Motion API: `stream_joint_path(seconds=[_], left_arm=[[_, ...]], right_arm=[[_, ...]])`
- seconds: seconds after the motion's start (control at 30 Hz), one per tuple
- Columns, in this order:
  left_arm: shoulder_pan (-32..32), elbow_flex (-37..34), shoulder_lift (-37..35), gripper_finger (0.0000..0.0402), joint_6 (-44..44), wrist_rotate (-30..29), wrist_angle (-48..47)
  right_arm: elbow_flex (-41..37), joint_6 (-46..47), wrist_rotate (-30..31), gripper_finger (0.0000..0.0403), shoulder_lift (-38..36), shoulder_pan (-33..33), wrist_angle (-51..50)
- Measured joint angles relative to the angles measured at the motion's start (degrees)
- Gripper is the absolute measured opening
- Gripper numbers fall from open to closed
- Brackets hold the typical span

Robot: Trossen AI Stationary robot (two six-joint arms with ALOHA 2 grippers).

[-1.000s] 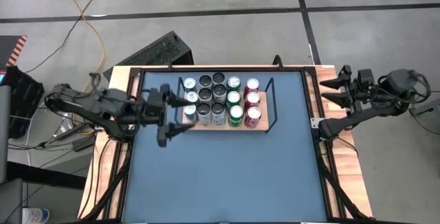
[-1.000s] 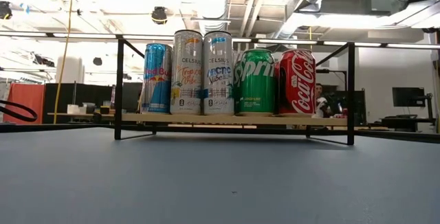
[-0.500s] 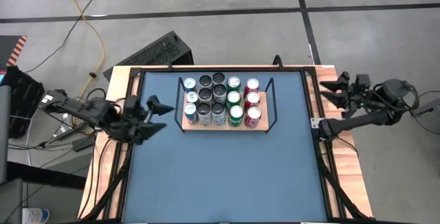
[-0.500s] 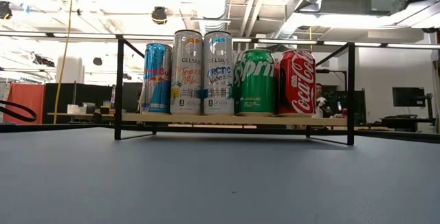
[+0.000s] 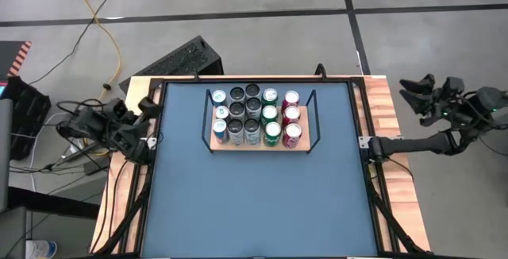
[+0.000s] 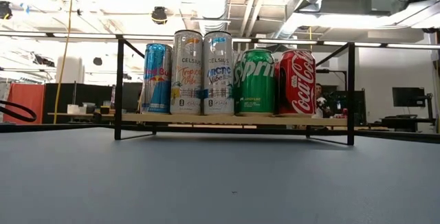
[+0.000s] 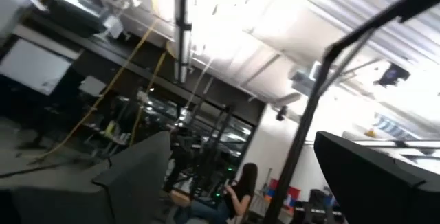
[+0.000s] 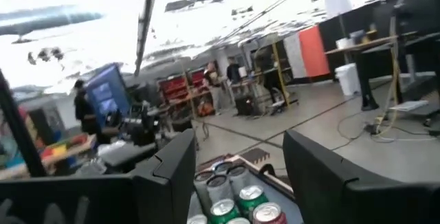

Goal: Place canned beverage on shelf
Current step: Return to Home Position

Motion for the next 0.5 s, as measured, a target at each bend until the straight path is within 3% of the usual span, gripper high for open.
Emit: stream_joint_path(seconds=[0.23,0.4,0.5], left_arm=[[0.0,-0.8,-6.4,0.0346,-1.3,-3.1,-10.7],[0.0,-7.2,-6.3,0.0346,-3.6,-5.7,-10.0],[0.0,-13.9,-6.2,0.0346,-6.1,-6.4,-4.5]], right_arm=[[0.9,5.2,-0.2,0.0207,0.0,-5.2,-9.6],[-3.8,8.4,-1.2,0.0207,0.0,-11.0,-11.4],[-7.3,7.0,-8.2,0.0207,0.0,-14.1,-9.0]])
